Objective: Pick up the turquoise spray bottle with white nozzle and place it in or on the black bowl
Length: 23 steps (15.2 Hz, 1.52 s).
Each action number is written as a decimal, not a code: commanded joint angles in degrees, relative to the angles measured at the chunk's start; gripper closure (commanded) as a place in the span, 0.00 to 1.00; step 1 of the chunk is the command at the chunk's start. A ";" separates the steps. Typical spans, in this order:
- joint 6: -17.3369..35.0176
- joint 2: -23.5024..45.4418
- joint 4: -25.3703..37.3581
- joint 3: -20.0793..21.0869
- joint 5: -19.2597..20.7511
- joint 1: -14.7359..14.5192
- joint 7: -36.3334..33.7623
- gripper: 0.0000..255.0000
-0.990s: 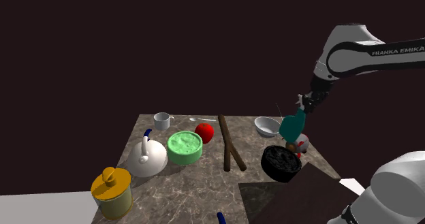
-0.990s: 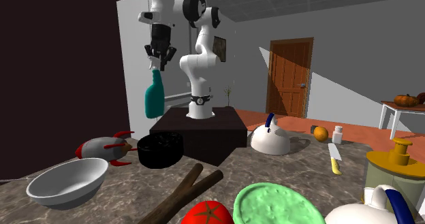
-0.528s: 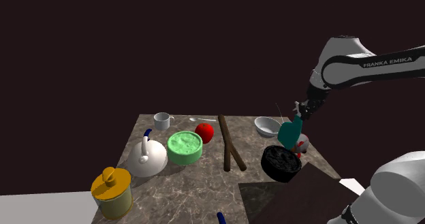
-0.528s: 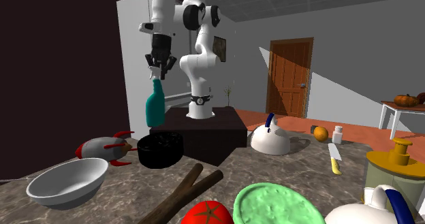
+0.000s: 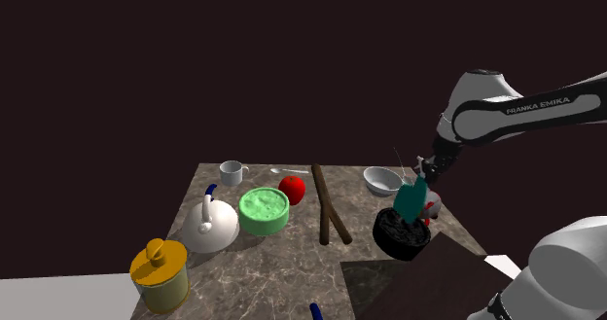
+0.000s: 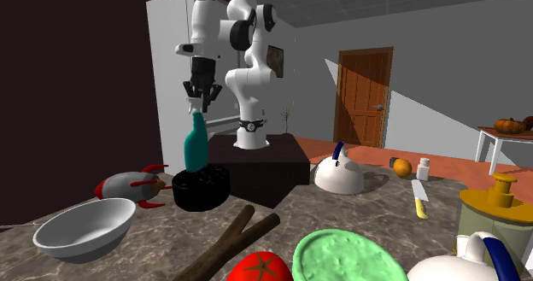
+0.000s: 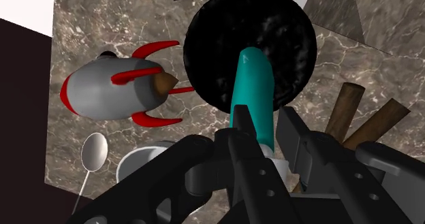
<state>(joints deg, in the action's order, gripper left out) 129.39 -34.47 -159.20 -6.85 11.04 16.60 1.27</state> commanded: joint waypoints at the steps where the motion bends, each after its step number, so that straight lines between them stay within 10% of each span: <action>1: 1.93 0.86 -1.01 -0.07 0.23 0.09 -0.22 1.00; 11: 4.01 2.02 -1.94 -0.17 0.49 0.20 -0.44 1.00; 12: 4.01 2.02 -1.94 -0.17 0.49 0.20 -0.44 0.00; 23: -5.52 -3.40 2.13 0.75 -0.80 -0.50 -0.03 0.00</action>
<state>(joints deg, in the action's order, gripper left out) 124.53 -37.56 -157.36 -6.12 10.30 16.11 1.15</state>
